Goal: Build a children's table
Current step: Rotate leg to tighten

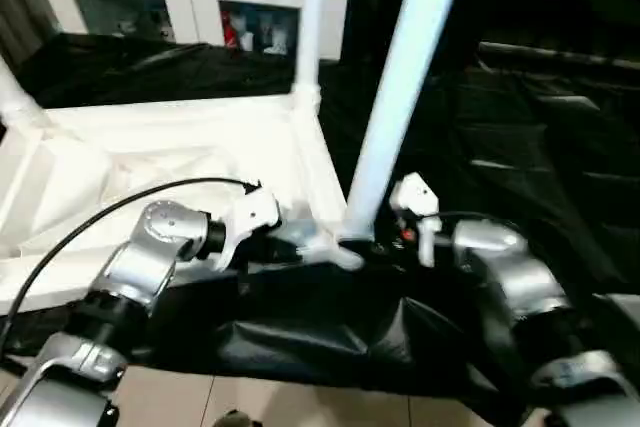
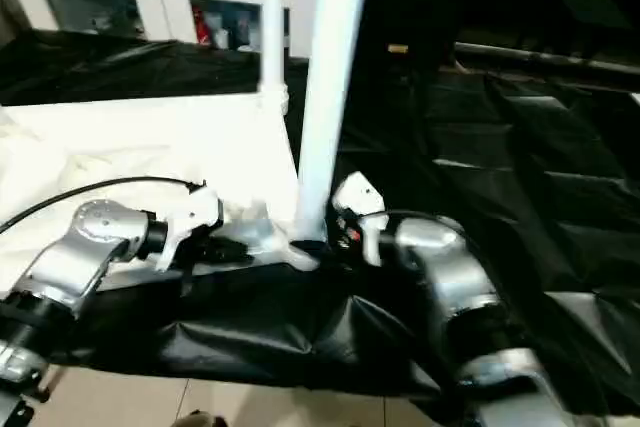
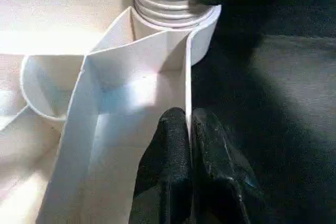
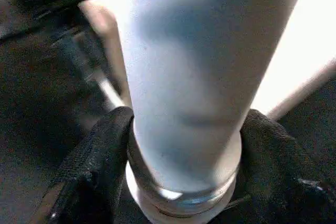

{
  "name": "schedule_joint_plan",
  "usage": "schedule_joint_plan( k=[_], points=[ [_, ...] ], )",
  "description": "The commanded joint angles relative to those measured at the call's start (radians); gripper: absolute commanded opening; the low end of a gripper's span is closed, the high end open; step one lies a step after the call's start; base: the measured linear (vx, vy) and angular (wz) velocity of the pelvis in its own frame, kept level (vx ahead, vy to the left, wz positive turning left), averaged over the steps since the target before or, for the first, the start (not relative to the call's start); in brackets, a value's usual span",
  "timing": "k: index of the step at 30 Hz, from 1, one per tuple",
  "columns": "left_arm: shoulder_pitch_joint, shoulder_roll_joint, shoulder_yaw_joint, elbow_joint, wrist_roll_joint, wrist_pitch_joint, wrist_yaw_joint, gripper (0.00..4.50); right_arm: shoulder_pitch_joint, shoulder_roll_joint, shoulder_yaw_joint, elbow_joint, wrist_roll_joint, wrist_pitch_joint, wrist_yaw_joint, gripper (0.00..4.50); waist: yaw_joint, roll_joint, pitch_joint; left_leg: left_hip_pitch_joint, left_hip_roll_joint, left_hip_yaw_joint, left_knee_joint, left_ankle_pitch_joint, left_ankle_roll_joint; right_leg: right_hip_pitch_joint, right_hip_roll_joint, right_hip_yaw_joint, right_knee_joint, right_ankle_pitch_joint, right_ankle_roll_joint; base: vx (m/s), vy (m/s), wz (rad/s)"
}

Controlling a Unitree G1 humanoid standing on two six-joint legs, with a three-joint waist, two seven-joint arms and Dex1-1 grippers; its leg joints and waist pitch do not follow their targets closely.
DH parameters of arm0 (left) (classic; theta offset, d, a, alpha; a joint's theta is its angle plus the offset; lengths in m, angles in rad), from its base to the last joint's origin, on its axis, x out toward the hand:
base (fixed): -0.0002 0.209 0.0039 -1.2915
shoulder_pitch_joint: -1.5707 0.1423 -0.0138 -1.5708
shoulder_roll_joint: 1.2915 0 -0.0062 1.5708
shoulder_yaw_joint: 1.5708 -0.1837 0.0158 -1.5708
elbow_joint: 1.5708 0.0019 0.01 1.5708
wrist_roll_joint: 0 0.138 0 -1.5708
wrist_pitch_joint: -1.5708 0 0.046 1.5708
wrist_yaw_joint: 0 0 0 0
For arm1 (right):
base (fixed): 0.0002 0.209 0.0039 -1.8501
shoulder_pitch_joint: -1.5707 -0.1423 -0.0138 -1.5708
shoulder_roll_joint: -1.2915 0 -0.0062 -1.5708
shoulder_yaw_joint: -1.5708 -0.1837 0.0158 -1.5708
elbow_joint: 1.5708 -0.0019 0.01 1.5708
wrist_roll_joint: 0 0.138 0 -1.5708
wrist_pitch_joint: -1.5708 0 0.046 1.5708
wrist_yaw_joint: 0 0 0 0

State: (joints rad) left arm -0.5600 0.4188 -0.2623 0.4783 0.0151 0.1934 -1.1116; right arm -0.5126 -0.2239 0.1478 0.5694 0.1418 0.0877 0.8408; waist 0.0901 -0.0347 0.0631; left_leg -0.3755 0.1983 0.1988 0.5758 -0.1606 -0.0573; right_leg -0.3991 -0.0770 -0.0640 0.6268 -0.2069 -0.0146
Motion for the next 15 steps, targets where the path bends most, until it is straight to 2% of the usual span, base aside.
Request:
schedule_joint_plan(
  k=[1,2,3,4,6,7,9,12,13,15],
  points=[
    [-0.012,-0.054,-0.010,0.022,0.010,0.023,0.070,0.00,0.001,0.031,-0.028,0.092,-0.056,0.040,-0.202,2.70,-0.004,-0.001,-0.044,0.024,0.038,-0.024,-0.074,-0.299,-0.019,0.031,-0.077,0.050,-0.099,-0.341,-0.175,0.000,0.000,0.00],
    [-0.018,-0.068,-0.011,0.029,0.016,0.030,0.090,0.00,-0.002,0.050,-0.041,0.106,-0.056,0.047,-0.252,2.70,-0.009,0.003,-0.040,0.028,0.041,-0.029,-0.080,-0.343,-0.039,0.026,-0.078,0.052,-0.108,-0.415,-0.148,0.000,0.000,0.00],
    [-0.027,-0.089,-0.015,0.038,0.025,0.040,0.119,0.00,-0.012,0.078,-0.061,0.124,-0.055,0.051,-0.325,2.70,-0.009,0.002,-0.040,0.028,0.039,-0.031,-0.080,-0.354,-0.041,0.027,-0.078,0.051,-0.109,-0.432,-0.139,0.000,0.000,0.00],
    [-0.043,-0.127,-0.016,0.056,0.036,0.064,0.174,0.00,-0.029,0.121,-0.087,0.152,-0.054,0.062,-0.433,2.70,-0.010,0.005,-0.040,0.028,0.040,-0.031,-0.081,-0.360,-0.045,0.026,-0.078,0.052,-0.109,-0.437,-0.134,0.000,0.000,0.00],
    [-0.053,-0.150,-0.014,0.066,0.041,0.081,0.208,0.00,-0.040,0.143,-0.097,0.167,-0.054,0.067,-0.486,2.70,-0.014,0.003,-0.040,0.031,0.038,-0.034,-0.084,-0.378,-0.056,0.024,-0.078,0.052,-0.113,-0.458,-0.124,0.000,0.000,0.00],
    [-0.084,-0.223,0.000,0.100,0.045,0.125,0.314,0.00,-0.073,0.197,-0.099,0.210,-0.063,0.056,-0.577,2.70,-0.014,0.005,-0.044,0.030,0.039,-0.033,-0.082,-0.370,-0.055,0.024,-0.079,0.053,-0.112,-0.438,-0.123,0.000,0.000,0.00],
    [-0.115,-0.286,0.002,0.138,0.058,0.142,0.396,0.00,-0.108,0.249,-0.101,0.251,-0.063,0.044,-0.631,2.70,-0.014,0.003,-0.048,0.038,0.039,-0.027,-0.081,-0.350,-0.051,0.020,-0.073,0.054,-0.109,-0.349,-0.143,0.000,0.000,0.00],
    [-0.126,-0.296,-0.007,0.157,0.076,0.122,0.408,0.00,-0.119,0.262,-0.094,0.267,-0.074,0.035,-0.639,2.70,-0.007,0.005,-0.049,0.033,0.037,-0.026,-0.080,-0.329,-0.036,0.026,-0.072,0.055,-0.106,-0.294,-0.147,0.000,0.000,0.00],
    [-0.127,-0.295,-0.007,0.158,0.076,0.118,0.402,0.00,-0.120,0.262,-0.090,0.268,-0.077,0.026,-0.633,2.70,-0.006,0.004,-0.053,0.029,0.036,-0.025,-0.081,-0.297,-0.024,0.032,-0.071,0.054,-0.101,-0.242,-0.150,0.000,0.000,0.00],
    [-0.129,-0.291,-0.007,0.159,0.079,0.108,0.392,0.00,-0.122,0.264,-0.096,0.269,-0.074,0.012,-0.622,2.70,-0.003,0.005,-0.054,0.025,0.034,-0.023,-0.078,-0.261,-0.006,0.036,-0.073,0.054,-0.099,-0.201,-0.154,0.000,0.000,0.00]
  ],
)
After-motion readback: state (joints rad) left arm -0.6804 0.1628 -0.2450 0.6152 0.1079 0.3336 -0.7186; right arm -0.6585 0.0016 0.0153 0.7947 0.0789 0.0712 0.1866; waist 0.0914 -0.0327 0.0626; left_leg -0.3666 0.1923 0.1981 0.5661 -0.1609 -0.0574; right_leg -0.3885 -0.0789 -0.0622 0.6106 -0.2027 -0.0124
